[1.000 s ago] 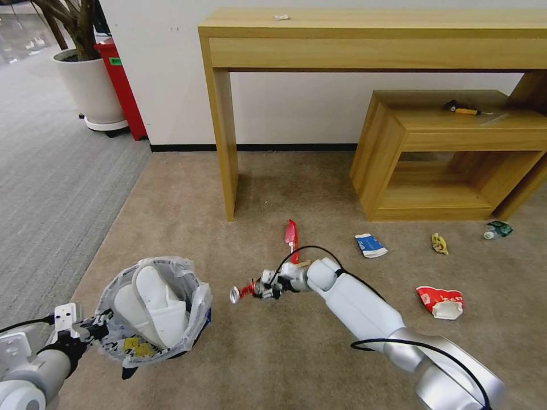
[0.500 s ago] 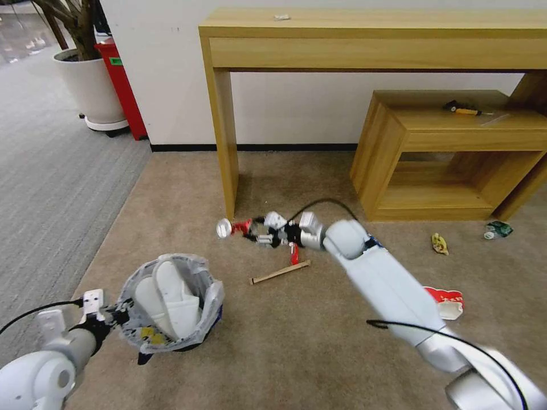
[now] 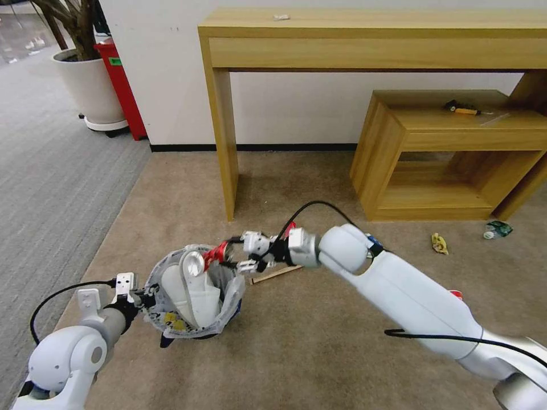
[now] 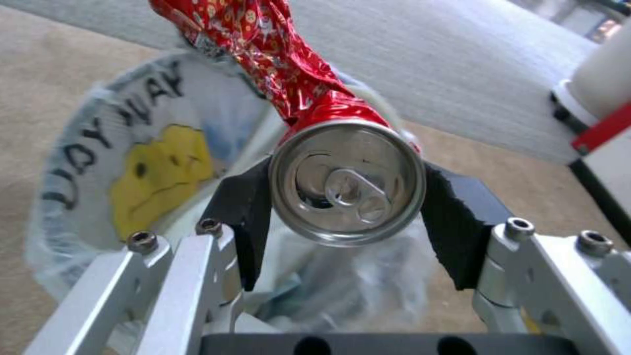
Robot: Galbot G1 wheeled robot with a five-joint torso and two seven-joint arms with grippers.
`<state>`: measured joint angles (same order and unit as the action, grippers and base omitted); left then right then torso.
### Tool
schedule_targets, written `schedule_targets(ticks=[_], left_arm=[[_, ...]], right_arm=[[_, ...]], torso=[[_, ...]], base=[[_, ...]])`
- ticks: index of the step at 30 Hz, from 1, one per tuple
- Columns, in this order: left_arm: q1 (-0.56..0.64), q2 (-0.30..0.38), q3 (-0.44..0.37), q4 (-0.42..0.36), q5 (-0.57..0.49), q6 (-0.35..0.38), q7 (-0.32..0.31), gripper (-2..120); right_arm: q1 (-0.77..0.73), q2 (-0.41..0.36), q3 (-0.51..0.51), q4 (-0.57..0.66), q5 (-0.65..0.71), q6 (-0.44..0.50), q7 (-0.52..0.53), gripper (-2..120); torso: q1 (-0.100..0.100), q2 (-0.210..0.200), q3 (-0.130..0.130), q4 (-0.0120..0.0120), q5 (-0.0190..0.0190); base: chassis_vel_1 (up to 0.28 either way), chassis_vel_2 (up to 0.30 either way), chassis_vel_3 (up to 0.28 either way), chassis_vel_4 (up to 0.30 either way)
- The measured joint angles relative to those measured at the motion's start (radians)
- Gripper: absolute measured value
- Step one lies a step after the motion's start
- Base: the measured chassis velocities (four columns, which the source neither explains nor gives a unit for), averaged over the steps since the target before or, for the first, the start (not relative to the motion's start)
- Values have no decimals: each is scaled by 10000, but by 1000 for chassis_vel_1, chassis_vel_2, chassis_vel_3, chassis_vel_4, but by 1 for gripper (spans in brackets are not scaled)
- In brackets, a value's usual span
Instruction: Pick up the trash bin and place the garbage on the floor into it.
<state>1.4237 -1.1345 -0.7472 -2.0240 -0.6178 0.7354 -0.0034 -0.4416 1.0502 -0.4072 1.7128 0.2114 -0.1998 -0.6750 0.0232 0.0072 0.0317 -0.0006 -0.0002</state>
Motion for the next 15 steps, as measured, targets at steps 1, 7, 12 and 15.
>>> schedule_targets(ticks=[1,7,12,15], left_arm=[[-1,23,14,-23,-32,0,-29,0],[38,110,-28,-132,-188,0,-117,0],[57,103,-58,-169,-200,0,-152,0],[56,84,-41,-186,-199,0,-171,0]], right_arm=[[0,13,-68,16,-33,-29,19,49],[-82,9,-128,72,-28,-74,339,58],[-164,-180,-127,327,236,-165,523,78],[-216,-232,-104,401,279,-195,569,85]], torso=[[1,0,0,1,0],[0,0,0,-1,1],[0,0,0,-2,0],[0,1,0,-3,0]], base=[[0,0,0,0],[0,0,0,0],[0,0,0,0],[0,0,0,0]])
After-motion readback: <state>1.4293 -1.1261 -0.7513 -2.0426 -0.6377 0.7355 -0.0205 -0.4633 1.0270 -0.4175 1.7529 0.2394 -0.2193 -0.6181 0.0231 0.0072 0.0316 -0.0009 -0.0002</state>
